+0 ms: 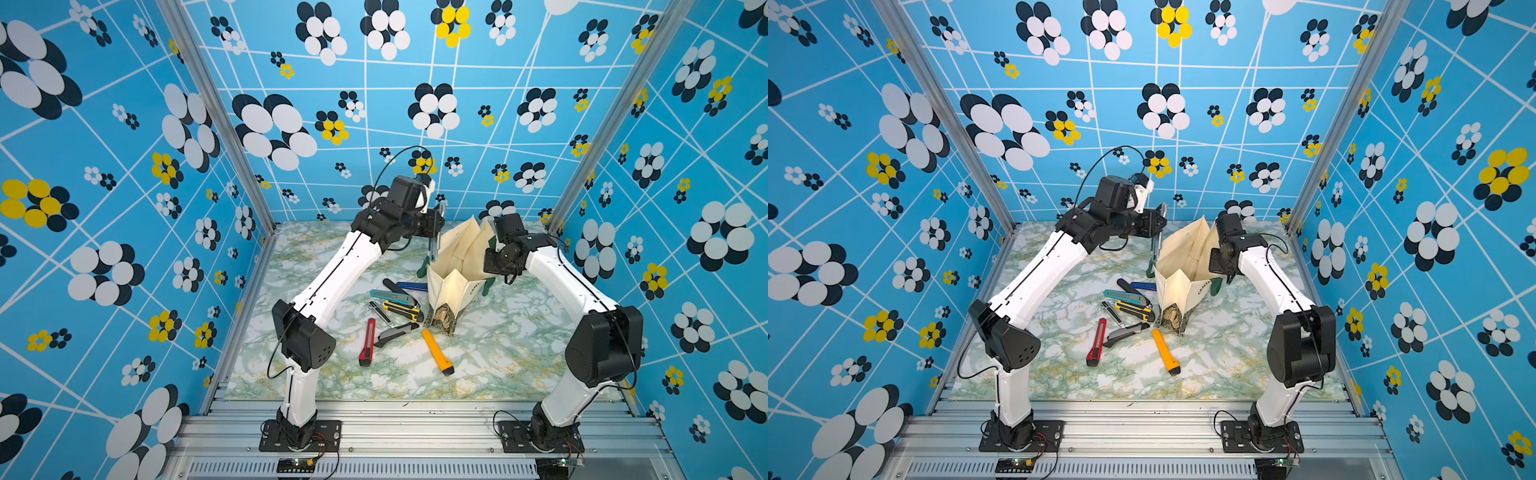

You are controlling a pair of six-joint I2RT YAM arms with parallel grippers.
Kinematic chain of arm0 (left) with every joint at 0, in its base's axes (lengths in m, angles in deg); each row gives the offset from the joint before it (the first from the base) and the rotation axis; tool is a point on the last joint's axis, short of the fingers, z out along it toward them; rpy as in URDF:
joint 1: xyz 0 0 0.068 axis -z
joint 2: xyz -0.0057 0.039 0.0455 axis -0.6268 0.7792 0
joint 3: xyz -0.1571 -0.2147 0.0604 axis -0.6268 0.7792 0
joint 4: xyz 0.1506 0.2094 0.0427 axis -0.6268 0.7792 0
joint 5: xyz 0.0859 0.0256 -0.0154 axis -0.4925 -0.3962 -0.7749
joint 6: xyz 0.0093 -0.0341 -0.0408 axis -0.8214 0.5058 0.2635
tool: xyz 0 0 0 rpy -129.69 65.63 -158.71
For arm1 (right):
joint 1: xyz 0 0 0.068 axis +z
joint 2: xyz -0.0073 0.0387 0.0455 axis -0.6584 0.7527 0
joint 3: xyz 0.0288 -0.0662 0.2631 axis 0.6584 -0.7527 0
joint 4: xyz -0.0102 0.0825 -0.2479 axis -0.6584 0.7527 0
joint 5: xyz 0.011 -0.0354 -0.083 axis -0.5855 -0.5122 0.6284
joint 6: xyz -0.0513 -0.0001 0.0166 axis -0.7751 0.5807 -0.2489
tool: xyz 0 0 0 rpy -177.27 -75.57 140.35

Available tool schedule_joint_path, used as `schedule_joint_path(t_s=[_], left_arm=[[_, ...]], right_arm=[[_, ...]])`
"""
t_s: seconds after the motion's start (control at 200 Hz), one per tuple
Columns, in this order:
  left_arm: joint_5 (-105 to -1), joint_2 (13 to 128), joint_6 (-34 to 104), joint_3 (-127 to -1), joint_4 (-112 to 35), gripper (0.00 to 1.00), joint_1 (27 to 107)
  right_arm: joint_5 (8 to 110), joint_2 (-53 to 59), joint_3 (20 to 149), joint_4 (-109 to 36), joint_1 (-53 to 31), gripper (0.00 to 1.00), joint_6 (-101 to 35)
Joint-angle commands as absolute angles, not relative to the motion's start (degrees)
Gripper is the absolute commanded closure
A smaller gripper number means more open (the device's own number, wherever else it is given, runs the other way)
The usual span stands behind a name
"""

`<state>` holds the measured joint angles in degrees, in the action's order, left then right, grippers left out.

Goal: Place the art knife into the pouch
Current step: Place the utility knife in the pouch.

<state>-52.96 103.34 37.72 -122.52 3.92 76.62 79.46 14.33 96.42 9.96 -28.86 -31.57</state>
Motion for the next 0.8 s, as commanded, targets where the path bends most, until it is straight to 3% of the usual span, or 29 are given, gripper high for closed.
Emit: schedule_joint_path(t_s=[0.0,0.05,0.115,0.14,0.2,0.255,0.44,0.61,0.794], left_arm=[[-49.1,110.8,39.8,-127.4,5.6,0.75,77.7],[-49.3,112.7,39.5,-130.0,7.1,0.72,78.5],[-51.2,113.8,38.3,-131.6,8.2,0.58,79.0],[-51.7,113.7,38.0,-131.7,8.2,0.49,79.1],[-52.9,113.0,37.4,-131.6,8.1,0.15,79.1],[-54.8,112.0,36.3,-131.5,8.1,0.01,79.0],[-61.7,101.9,34.5,-122.3,7.0,0.0,76.5],[-65.3,86.8,35.9,-98.0,6.6,0.0,70.1],[-69.3,73.2,41.2,-71.6,9.7,0.02,68.5]], right_arm=[[77.8,14.4,97.0,9.8,-28.2,1.0,-32.5],[77.8,14.1,96.7,9.8,-28.2,1.0,-32.8],[78.0,13.7,96.4,9.7,-28.2,1.0,-33.2],[78.2,13.6,96.3,9.8,-28.2,1.0,-33.3],[78.4,13.5,96.3,9.9,-28.2,1.0,-33.8],[78.6,13.6,96.3,10.0,-28.2,1.0,-34.1],[79.1,14.7,97.1,10.2,-28.2,1.0,-34.9],[79.7,16.2,98.6,10.4,-28.2,1.0,-35.2],[80.0,18.7,102.0,11.1,-28.2,1.0,-35.7]])
